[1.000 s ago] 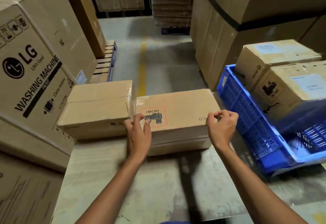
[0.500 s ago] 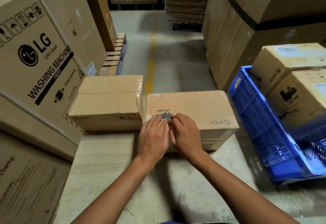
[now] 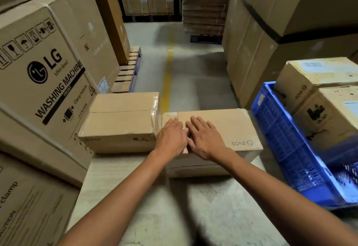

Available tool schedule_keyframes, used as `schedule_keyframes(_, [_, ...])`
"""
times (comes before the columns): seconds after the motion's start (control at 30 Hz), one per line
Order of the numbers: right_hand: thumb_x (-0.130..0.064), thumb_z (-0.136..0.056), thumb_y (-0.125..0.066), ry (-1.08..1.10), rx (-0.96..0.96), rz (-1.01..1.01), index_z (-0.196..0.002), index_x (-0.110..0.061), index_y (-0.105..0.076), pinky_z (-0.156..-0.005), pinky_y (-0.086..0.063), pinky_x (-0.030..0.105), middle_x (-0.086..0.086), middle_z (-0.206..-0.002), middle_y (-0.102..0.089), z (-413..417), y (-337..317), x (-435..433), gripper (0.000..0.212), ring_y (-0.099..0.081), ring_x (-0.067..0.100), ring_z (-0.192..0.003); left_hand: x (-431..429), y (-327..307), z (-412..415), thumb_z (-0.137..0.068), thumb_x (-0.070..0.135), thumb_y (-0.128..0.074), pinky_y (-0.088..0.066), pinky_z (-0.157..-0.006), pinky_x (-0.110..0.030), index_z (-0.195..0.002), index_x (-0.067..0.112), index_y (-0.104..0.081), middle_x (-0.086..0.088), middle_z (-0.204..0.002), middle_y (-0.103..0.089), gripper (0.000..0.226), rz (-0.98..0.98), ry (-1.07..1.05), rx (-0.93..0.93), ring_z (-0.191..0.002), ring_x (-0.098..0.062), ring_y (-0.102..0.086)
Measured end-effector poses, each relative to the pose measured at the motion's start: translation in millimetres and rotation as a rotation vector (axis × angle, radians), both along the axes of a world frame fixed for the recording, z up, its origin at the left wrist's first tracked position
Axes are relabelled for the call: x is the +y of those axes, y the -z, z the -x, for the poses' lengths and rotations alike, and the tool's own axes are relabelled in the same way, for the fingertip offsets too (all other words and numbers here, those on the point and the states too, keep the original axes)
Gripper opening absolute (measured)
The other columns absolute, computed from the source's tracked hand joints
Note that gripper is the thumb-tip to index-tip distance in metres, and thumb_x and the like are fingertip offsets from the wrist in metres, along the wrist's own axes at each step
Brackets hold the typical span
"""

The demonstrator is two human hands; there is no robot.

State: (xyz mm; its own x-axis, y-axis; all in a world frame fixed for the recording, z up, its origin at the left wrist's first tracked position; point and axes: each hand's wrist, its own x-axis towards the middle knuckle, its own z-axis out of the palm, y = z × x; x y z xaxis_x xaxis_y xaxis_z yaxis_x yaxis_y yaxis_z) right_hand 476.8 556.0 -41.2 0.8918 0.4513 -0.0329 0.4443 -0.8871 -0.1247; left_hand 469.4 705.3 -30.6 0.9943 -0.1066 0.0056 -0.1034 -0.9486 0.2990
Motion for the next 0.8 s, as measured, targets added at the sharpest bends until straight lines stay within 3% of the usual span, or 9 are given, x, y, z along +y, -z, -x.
schedule_keyframes(0.13, [-0.048, -0.102, -0.040, -0.047, 0.034, -0.014, -0.148, -0.022, -0.045, -0.114, -0.032, 0.042, 0.006, -0.157, -0.038, -17, -18, -14, 0.053, -0.035, 0.026, -0.144, -13, -9, -4, -0.106, 0.033, -0.031, -0.025, -0.120, -0.042, -0.143, 0.012, -0.050, -0.011, -0.157, -0.039, 0.046, -0.030, -0.007, 0.023, -0.147, -0.027, -0.031])
schedule_keyframes(0.2, [-0.052, -0.098, -0.035, 0.054, 0.001, -0.010, -0.142, -0.023, -0.048, -0.109, -0.037, 0.046, 0.008, -0.152, -0.042, -20, -19, -19, 0.054, -0.038, 0.027, -0.139, -22, -9, -7, -0.106, 0.031, -0.030, -0.019, -0.123, -0.044, -0.149, 0.016, -0.042, -0.008, -0.161, -0.031, 0.046, 0.013, 0.049, 0.030, -0.151, -0.026, -0.022])
schedule_keyframes(0.3, [-0.065, -0.083, -0.004, 0.195, 0.040, 0.016, -0.152, -0.025, -0.033, -0.115, -0.024, 0.056, 0.012, -0.164, -0.022, -13, -14, -31, 0.085, -0.020, 0.029, -0.151, -38, -5, -10, -0.106, 0.030, -0.029, -0.011, -0.125, -0.045, -0.154, 0.016, -0.034, -0.006, -0.164, -0.024, 0.050, 0.051, 0.070, 0.038, -0.153, -0.024, -0.014])
schedule_keyframes(0.37, [-0.065, -0.082, 0.005, 0.202, 0.069, 0.029, -0.159, -0.025, -0.021, -0.119, -0.015, 0.056, 0.009, -0.169, -0.009, -11, -7, -37, 0.090, -0.009, 0.026, -0.155, -45, -1, -9, -0.106, 0.032, -0.028, -0.008, -0.125, -0.046, -0.154, 0.016, -0.034, -0.005, -0.165, -0.023, 0.051, 0.032, 0.044, 0.020, -0.153, -0.024, -0.012])
schedule_keyframes(0.5, [-0.056, -0.103, -0.018, 0.162, 0.171, 0.047, -0.161, -0.023, -0.013, -0.121, -0.011, 0.055, 0.008, -0.169, -0.001, -24, -12, -41, 0.066, -0.002, 0.026, -0.156, -50, -4, -14, -0.106, 0.033, -0.027, -0.010, -0.124, -0.050, -0.152, 0.014, -0.037, -0.007, -0.164, -0.023, 0.051, -0.008, 0.036, 0.039, -0.153, -0.026, -0.013])
schedule_keyframes(0.6, [-0.050, -0.102, -0.035, 0.145, 0.165, -0.012, -0.143, -0.023, -0.044, -0.112, -0.030, 0.052, 0.010, -0.157, -0.033, -27, -22, -43, 0.050, -0.027, 0.028, -0.147, -53, -12, -12, -0.105, 0.030, -0.031, -0.018, -0.122, -0.050, -0.146, 0.011, -0.044, -0.010, -0.160, -0.033, 0.047, -0.023, 0.043, 0.031, -0.150, -0.028, -0.022])
schedule_keyframes(0.67, [-0.046, -0.098, -0.045, 0.174, 0.037, -0.063, -0.112, -0.021, -0.063, -0.093, -0.043, 0.044, 0.005, -0.124, -0.055, -16, -26, -47, 0.034, -0.050, 0.028, -0.122, -57, -11, -1, -0.102, 0.024, -0.037, -0.029, -0.117, -0.048, -0.134, 0.010, -0.055, -0.012, -0.147, -0.050, 0.039, 0.031, 0.071, -0.052, -0.142, -0.030, -0.038])
schedule_keyframes(0.73, [-0.041, -0.096, -0.050, 0.215, -0.083, -0.089, -0.102, -0.020, -0.070, -0.081, -0.047, 0.039, 0.003, -0.114, -0.061, 2, -19, -52, 0.029, -0.055, 0.026, -0.107, -62, -3, 14, -0.098, 0.019, -0.042, -0.036, -0.110, -0.046, -0.120, 0.010, -0.063, -0.013, -0.133, -0.061, 0.031, 0.092, 0.113, -0.136, -0.132, -0.032, -0.049])
schedule_keyframes(0.8, [-0.038, -0.096, -0.049, 0.234, -0.169, -0.126, -0.103, -0.020, -0.073, -0.074, -0.047, 0.039, 0.003, -0.112, -0.063, 17, -7, -58, 0.031, -0.056, 0.027, -0.099, -67, 9, 28, -0.094, 0.016, -0.049, -0.037, -0.111, -0.046, -0.118, 0.009, -0.067, -0.013, -0.133, -0.063, 0.032, 0.122, 0.127, -0.193, -0.131, -0.034, -0.052])
